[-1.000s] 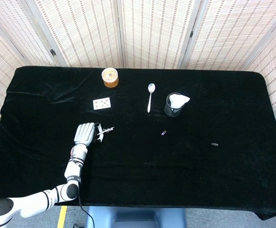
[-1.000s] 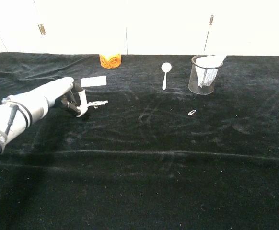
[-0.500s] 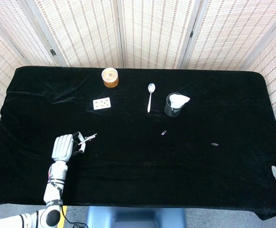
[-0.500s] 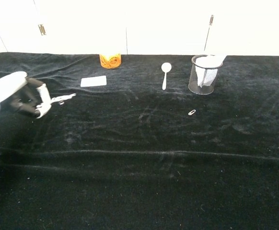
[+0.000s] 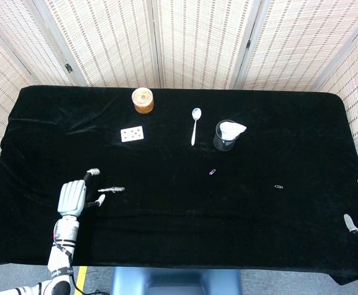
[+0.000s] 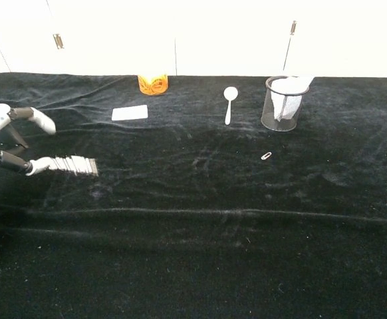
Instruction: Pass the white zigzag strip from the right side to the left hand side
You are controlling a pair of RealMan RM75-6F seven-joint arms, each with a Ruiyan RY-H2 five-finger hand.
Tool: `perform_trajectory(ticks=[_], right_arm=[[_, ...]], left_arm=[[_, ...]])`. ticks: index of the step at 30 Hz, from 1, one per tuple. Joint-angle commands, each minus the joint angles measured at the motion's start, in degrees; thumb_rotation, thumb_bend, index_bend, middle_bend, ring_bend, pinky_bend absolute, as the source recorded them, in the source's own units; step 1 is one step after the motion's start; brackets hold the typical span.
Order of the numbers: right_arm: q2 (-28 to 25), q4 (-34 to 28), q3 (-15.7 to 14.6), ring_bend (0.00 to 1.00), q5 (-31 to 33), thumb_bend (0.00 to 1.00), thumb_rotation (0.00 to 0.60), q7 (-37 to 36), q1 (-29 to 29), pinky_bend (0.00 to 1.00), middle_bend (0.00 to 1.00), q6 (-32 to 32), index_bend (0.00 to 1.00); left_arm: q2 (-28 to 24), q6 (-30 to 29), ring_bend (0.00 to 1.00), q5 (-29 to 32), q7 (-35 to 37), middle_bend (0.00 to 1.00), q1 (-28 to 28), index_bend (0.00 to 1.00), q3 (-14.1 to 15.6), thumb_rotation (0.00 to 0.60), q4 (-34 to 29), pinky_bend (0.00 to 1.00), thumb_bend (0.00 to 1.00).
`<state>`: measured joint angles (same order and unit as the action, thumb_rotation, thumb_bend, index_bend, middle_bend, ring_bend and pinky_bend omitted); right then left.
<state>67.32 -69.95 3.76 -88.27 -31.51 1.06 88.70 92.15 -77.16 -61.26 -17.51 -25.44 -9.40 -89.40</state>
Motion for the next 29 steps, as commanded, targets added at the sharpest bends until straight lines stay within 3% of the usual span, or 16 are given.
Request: perform_trajectory(ticks=[1,5,6,8,10,12,14,15,19,22,29], right_arm=[[0.0,0.0,0.0,0.0,0.1,0.4,0.6,0.1,0.0,0.0,0.0,0.0,0.0],[0.0,-0.1,-0.1,0.0,0.2,0.4,0.6,0.3,0.0,0.0,0.0,0.2,0.0],[0.0,-0.1,-0.1,0.0,0.3,0.4,0.6,0.4,0.0,0.0,0.0,0.2,0.0],[0.1,-0.1,-0.1,0.0,0.4,0.4,0.6,0.9,0.0,0.0,0.0,0.2,0.0],[0.2,-0.3,0.0,0.0,0.7,0.4,0.6,2.3,0.1,0.0,0.0,0.5,0.0],[0.4,-0.7,0.2,0.0,0.9,0.4,0.6,4.0,0.3,0.0,0.0,1.1,0.0],[0.6,-1.4,0.2,0.0,0.9,0.4,0.6,6.0,0.6,0.0,0.0,1.8,0.0],[0.6,-1.7,0.1,0.0,0.7,0.4,0.6,6.7,0.8,0.0,0.0,2.3,0.0],[1.2,-2.5,0.3,0.0,0.6,0.4,0.6,10.5,1.3,0.0,0.0,3.9,0.0],[1.7,-3.6,-0.5,0.0,-1.2,0.4,0.6,13.8,1.5,0.0,0.0,5.3,0.0],[2.1,-5.4,-2.4,0.0,-4.7,0.4,0.6,19.0,1.9,0.0,0.0,7.0,0.0]], left_arm=[[-0.9,0.2,1.0,-0.1,0.0,1.0,0.4,0.07,-0.3,0.6,-0.9,1.0,0.17],[-3.1,-0.4,0.99,-1.8,0.1,0.99,1.1,0.06,-0.1,0.6,-3.3,1.0,0.15],[-4.1,-0.9,0.97,-2.9,0.3,0.95,1.5,0.05,0.3,0.6,-4.2,1.0,0.15],[-7.2,-2.4,0.79,-6.4,0.8,0.77,2.8,0.02,1.9,0.6,-6.6,0.94,0.15],[-12.1,-4.1,0.47,-11.0,1.3,0.47,4.8,0.01,5.0,0.6,-9.2,0.66,0.15],[-16.8,-6.9,0.13,-15.4,1.3,0.14,7.3,0.0,8.1,0.6,-11.0,0.24,0.15],[-20.4,-12.9,0.02,-20.6,0.7,0.02,11.5,0.0,11.6,0.6,-10.9,0.06,0.15],[-21.1,-15.7,0.0,-22.7,0.7,0.0,13.5,0.0,13.1,0.6,-10.0,0.01,0.15],[-18.8,-26.3,0.0,-26.1,3.2,0.0,22.6,0.0,16.5,0.6,-1.7,0.0,0.14],[-18.1,-25.6,0.0,-24.1,5.4,0.0,25.0,0.0,16.9,0.6,1.4,0.0,0.14],[-20.7,-19.8,0.0,-24.6,6.4,0.0,24.8,0.0,17.9,0.6,-0.1,0.0,0.14]])
